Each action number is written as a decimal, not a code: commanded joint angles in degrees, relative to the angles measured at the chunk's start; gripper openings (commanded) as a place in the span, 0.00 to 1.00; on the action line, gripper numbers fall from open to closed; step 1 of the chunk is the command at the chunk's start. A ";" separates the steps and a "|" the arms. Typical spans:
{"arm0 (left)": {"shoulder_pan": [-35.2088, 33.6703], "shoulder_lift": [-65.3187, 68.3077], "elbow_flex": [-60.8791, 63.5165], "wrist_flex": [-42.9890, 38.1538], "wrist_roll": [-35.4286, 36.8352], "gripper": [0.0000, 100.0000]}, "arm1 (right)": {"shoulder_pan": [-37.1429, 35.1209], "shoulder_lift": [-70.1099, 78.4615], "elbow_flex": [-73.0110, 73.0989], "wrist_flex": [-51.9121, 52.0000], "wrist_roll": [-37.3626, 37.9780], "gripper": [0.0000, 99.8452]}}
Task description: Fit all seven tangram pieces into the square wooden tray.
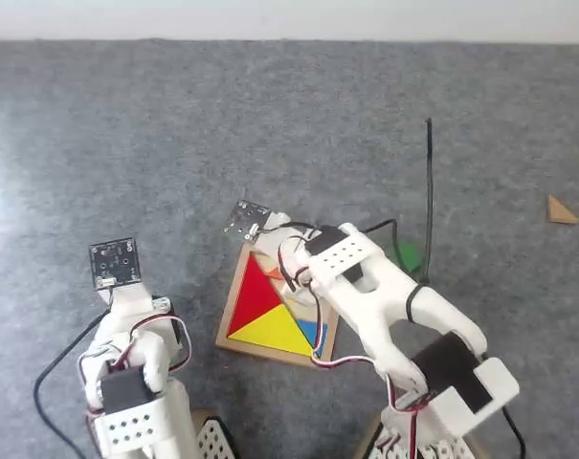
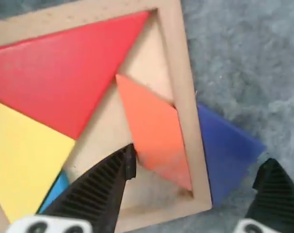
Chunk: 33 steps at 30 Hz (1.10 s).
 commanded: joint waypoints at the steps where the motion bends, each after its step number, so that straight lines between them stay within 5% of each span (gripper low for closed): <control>1: -0.09 -1.05 -0.40 0.44 -0.26 0.01 | 0.84 -0.22 -4.04 1.27 0.97 0.36; 12: -0.09 -1.05 -0.40 0.44 -0.26 0.01 | -2.07 4.97 -6.86 1.80 3.16 0.33; 17: -0.09 -1.05 -0.40 0.44 -0.26 0.01 | -1.71 13.49 -18.46 11.47 3.16 0.33; 26: -0.09 -1.05 -0.40 0.44 -0.26 0.01 | -1.01 16.22 -22.24 14.81 3.16 0.02; 33: -0.09 -1.05 -0.40 0.44 -0.26 0.01 | -0.66 13.23 -21.98 15.87 2.81 0.01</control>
